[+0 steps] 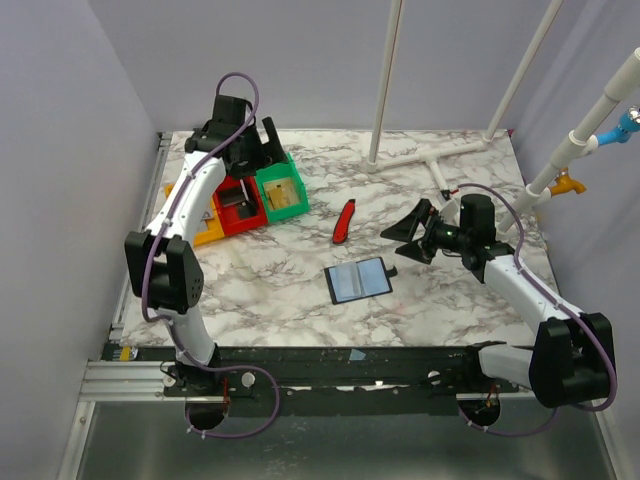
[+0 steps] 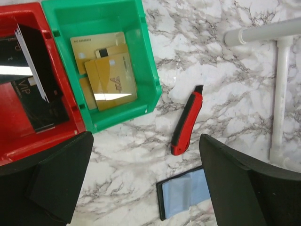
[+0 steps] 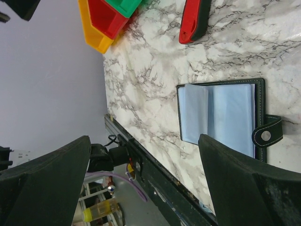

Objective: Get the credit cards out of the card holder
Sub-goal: Close the card holder at the center of the board.

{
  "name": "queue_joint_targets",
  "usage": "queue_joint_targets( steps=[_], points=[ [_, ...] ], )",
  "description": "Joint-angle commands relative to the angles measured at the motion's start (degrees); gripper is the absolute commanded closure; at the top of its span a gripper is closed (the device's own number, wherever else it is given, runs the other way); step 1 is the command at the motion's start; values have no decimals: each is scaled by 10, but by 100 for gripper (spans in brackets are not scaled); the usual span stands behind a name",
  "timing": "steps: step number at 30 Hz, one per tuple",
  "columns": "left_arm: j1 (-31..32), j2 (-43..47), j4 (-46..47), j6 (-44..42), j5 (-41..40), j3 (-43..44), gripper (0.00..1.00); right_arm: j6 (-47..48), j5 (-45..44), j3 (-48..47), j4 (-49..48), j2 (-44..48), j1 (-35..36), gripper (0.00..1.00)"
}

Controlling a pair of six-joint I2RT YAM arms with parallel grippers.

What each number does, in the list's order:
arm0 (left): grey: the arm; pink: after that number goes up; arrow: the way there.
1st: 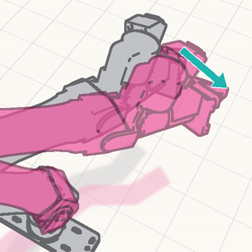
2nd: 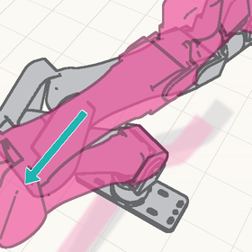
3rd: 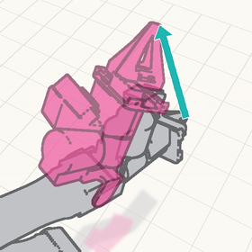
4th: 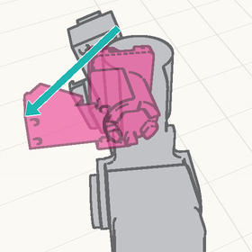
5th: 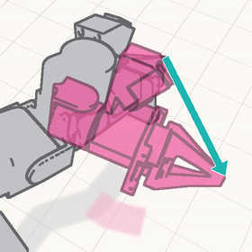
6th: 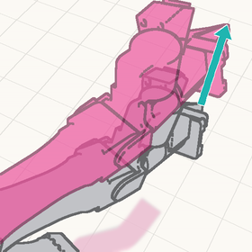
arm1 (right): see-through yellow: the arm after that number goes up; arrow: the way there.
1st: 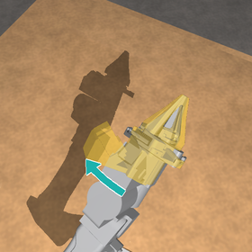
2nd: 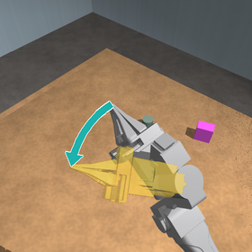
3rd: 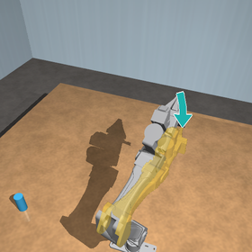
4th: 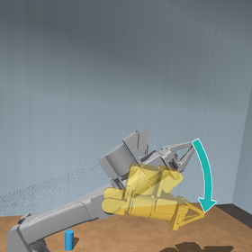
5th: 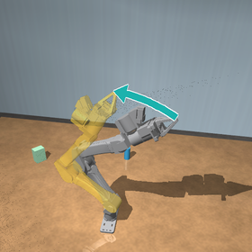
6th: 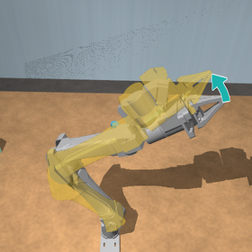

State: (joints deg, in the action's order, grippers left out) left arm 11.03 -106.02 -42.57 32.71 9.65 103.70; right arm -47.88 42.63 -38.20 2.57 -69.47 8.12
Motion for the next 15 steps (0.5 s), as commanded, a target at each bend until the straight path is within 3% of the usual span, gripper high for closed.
queue_joint_targets(
  steps=[1, 9, 15],
  points=[
    [12, 88, 31, -12, 1, -73, 2, 10, -23, 1, -13, -9, -2, 0],
    [64, 194, 74, 3, 2, -223, 1, 58, -101, -19, 42, -7, 25, 0],
    [115, 247, 124, 37, 19, -336, 2, 83, -194, -33, 77, -11, 93, 0]
  ],
)
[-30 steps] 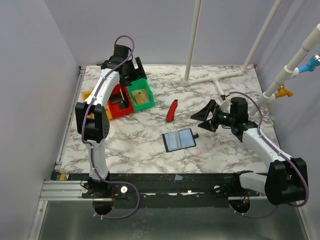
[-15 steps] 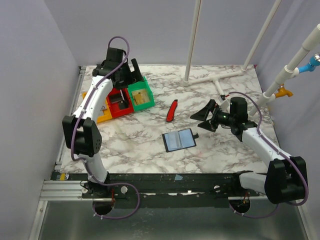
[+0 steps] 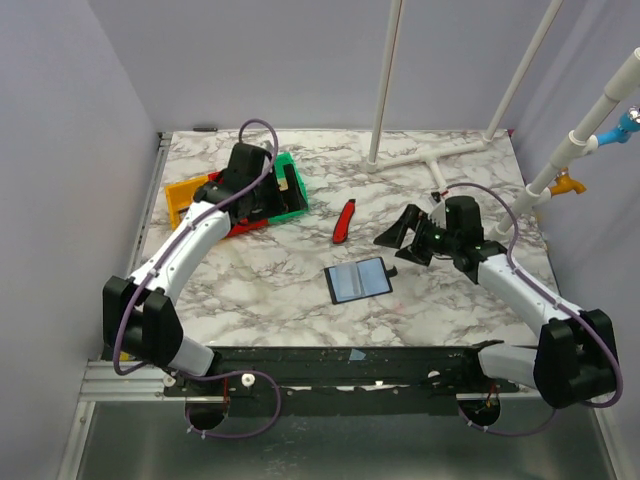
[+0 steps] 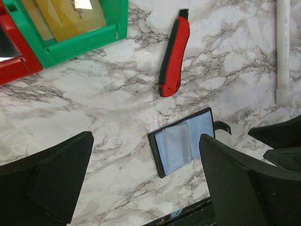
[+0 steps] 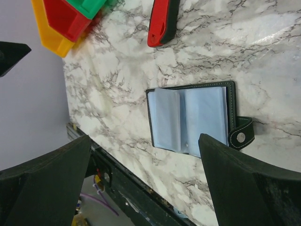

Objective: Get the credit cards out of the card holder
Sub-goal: Close the card holder at the center of the board.

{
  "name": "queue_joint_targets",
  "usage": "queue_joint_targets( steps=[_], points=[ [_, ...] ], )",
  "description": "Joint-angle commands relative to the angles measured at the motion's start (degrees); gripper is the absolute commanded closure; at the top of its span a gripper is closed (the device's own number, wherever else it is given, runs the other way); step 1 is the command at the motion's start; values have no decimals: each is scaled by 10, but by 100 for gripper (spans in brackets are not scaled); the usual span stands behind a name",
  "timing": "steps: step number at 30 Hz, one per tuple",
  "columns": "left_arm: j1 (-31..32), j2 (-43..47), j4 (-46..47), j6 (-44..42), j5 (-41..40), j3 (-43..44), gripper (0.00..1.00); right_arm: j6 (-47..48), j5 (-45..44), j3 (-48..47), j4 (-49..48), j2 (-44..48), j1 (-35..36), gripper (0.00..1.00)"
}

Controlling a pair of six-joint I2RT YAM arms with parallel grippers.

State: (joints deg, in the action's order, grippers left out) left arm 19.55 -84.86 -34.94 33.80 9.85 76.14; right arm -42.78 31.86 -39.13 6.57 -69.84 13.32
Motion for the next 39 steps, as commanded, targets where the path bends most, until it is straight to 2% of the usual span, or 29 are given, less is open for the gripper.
queue_joint_targets(
  steps=[1, 7, 14, 31, 36, 39],
  points=[
    [40, 39, 58, 34, 23, -78, 1, 37, -107, -28, 44, -10, 55, 0],
    [86, 47, 117, 71, 49, -181, 2, 52, -198, -55, 69, -37, 136, 0],
    [129, 21, 194, 118, 81, -259, 4, 60, -232, -69, 73, -78, 166, 0],
    [166, -47, 248, 151, 97, -276, 36, 82, -267, -75, 71, -139, 170, 0],
    [174, -67, 245, 152, 85, -274, 47, 83, -275, -72, 67, -154, 171, 0],
    [178, -77, 242, 153, 77, -274, 60, 75, -275, -64, 62, -162, 171, 0]
  ],
)
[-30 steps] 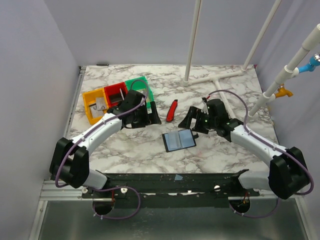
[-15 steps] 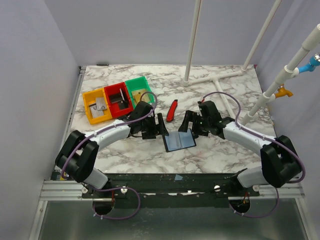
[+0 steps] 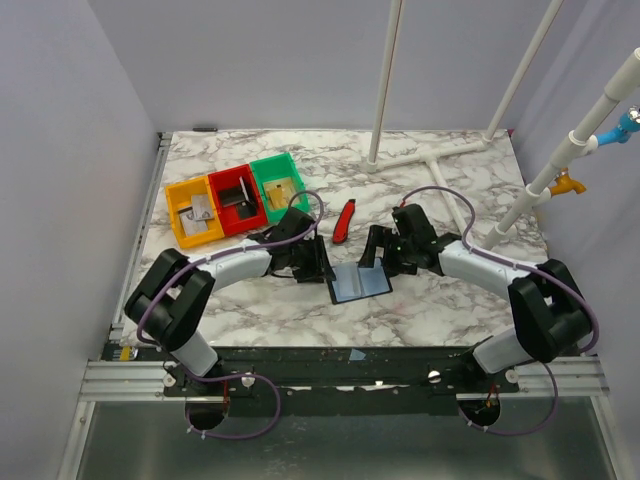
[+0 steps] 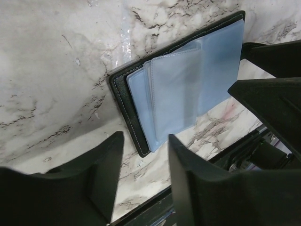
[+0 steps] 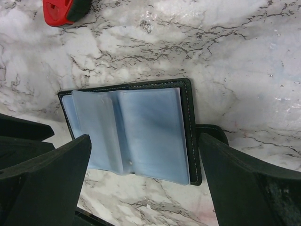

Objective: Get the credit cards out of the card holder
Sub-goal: Close the card holder at the center of the board.

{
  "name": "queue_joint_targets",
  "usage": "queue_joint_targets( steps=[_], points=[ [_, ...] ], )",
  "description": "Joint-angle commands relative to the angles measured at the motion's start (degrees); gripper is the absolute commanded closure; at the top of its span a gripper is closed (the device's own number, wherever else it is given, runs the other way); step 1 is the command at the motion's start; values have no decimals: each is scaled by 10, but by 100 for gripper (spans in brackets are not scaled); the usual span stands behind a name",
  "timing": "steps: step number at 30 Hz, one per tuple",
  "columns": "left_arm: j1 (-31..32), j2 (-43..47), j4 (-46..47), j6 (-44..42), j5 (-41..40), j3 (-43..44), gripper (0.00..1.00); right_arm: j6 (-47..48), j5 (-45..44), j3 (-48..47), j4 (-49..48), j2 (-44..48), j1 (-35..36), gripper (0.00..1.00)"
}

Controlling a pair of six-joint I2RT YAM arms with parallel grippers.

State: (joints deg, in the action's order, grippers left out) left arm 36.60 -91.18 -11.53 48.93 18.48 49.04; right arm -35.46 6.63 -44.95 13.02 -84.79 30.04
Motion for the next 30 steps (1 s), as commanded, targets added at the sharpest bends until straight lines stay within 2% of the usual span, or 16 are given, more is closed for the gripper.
queue_joint_targets(
  steps=[1, 8, 16, 21, 30],
  points=[
    [8, -16, 6, 2, -13, -3, 62, 1, -23, -3, -6, -14, 4, 0],
    [19, -39, -12, -2, -47, 0, 88, -14, -35, 7, -12, -25, 4, 0],
    [24, -64, -13, 0, -66, -2, 100, -13, -53, 20, -8, -14, 4, 1],
    [29, -76, -11, 3, -65, 3, 100, -16, -58, 31, -10, -17, 4, 7],
    [32, -72, 4, 13, -46, 11, 100, -21, -32, 50, -31, -20, 4, 7]
  ],
)
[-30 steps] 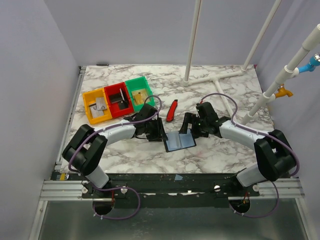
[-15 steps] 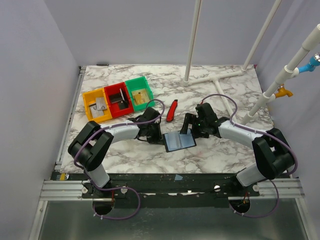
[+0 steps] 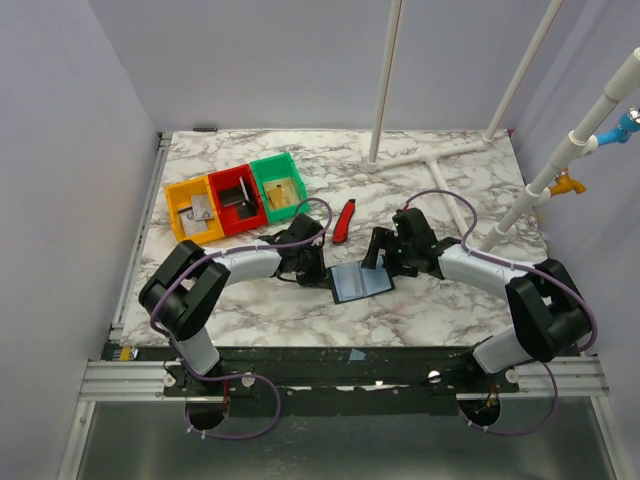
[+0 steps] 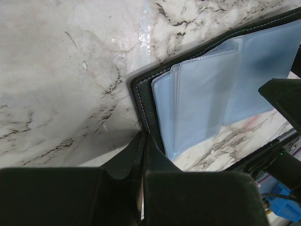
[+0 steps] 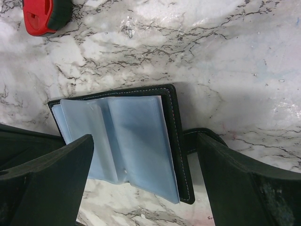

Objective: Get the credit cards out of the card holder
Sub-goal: Close the card holder at the center of the board.

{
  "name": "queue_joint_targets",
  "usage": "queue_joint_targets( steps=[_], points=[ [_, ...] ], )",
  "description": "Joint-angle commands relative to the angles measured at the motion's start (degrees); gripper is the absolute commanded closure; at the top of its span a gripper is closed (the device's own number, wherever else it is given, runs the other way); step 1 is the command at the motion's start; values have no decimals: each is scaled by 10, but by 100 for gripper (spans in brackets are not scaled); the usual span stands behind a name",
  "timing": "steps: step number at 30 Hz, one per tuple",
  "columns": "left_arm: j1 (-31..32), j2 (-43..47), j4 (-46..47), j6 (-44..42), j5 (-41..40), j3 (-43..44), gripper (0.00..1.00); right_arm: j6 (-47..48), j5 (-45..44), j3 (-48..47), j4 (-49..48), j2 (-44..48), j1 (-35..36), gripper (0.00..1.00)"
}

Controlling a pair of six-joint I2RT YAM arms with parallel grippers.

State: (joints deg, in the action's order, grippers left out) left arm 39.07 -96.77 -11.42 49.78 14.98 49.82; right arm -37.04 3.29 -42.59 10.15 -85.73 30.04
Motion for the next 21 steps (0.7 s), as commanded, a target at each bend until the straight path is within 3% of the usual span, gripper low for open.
queue_joint_targets(
  steps=[1, 10, 17, 21],
  points=[
    [7, -17, 0, 3, -12, 7, 100, -7, 7, 28, -4, -9, 4, 7],
    [7, -32, 9, 8, 8, 25, 100, -20, 73, 28, -20, 1, 8, 8],
    [8, -20, 10, 12, 17, 33, 100, -23, 50, 30, -10, 5, 14, 30],
    [8, -25, 4, 8, 15, 39, 100, -22, 57, 17, 0, 25, 18, 28]
  ],
)
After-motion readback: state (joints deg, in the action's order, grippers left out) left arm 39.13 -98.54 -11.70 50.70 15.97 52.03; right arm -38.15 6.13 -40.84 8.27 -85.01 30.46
